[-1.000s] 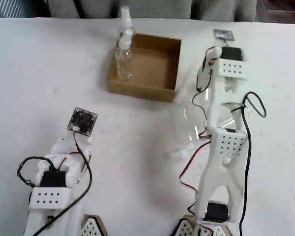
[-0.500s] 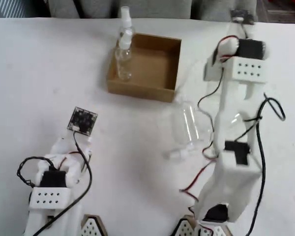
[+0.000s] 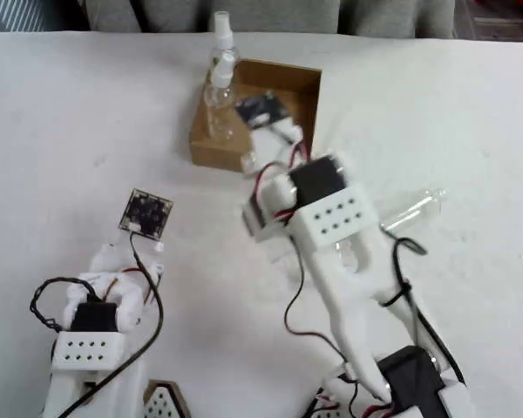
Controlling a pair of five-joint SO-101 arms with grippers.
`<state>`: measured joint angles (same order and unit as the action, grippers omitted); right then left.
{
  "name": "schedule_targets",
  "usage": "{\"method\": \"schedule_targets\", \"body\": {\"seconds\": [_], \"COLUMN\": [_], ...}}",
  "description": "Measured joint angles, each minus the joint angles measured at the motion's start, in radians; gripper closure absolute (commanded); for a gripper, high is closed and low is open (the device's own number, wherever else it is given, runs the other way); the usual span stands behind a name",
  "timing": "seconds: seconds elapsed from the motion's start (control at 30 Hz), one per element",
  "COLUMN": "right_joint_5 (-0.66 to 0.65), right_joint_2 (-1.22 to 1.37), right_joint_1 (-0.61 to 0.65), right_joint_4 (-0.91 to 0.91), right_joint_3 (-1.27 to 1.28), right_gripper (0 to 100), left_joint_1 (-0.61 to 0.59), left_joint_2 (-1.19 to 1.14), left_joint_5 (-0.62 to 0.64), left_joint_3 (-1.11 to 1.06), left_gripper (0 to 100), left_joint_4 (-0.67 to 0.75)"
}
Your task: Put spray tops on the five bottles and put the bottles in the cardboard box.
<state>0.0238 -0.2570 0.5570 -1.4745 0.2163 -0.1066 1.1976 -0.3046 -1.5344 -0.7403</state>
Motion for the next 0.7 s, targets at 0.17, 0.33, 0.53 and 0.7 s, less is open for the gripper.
{"method": "schedule_targets", "body": {"seconds": [0.17, 0.33, 0.53, 0.7], "right_joint_5": [0.1, 0.112, 0.115, 0.115], "right_joint_2": [0.0, 0.0, -0.002, -0.052], "right_joint_1": [0.1, 0.137, 0.147, 0.115], "right_joint_4": [0.325, 0.54, 0.572, 0.512], "right_joint_3": [0.295, 0.445, 0.454, 0.443], "right_gripper": [93.7, 76.4, 74.2, 74.1], "left_joint_1": [0.0, 0.0, 0.0, 0.0], "left_joint_2": [0.0, 0.0, 0.0, 0.0], "left_joint_5": [0.0, 0.0, 0.0, 0.006], "left_joint_3": [0.0, 0.0, 0.0, 0.0], "left_gripper": [98, 98, 98, 98], "left_joint_4": [0.0, 0.0, 0.0, 0.035]}}
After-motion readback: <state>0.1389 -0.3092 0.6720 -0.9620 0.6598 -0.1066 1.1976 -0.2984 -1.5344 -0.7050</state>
